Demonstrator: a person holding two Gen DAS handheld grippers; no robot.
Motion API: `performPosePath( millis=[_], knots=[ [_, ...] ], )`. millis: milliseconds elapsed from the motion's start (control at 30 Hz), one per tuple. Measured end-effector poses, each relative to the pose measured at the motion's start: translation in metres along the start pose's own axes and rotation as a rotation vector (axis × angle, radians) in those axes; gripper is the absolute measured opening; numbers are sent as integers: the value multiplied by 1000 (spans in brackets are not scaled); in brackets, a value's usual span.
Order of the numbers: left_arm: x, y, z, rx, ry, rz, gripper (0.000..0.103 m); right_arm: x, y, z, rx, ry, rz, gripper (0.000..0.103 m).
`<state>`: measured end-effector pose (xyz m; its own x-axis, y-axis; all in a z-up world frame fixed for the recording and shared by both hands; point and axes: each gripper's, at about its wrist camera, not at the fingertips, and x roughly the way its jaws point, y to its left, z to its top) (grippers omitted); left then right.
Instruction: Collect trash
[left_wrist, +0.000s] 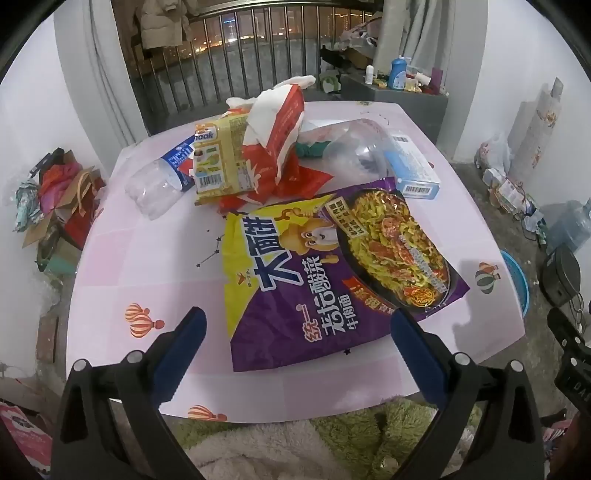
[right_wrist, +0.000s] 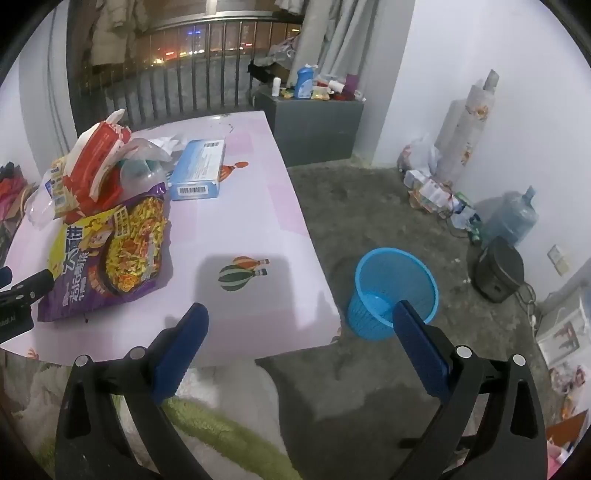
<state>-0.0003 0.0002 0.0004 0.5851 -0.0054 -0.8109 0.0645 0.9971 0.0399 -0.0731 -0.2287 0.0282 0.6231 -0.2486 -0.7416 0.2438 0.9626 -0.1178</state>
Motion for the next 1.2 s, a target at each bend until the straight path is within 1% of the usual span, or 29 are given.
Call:
performPosePath(
  millis=[1200],
  knots=[
    [-1,-1,1,8,14,7,98,1,1,1,-1,-4,2,96]
  ],
)
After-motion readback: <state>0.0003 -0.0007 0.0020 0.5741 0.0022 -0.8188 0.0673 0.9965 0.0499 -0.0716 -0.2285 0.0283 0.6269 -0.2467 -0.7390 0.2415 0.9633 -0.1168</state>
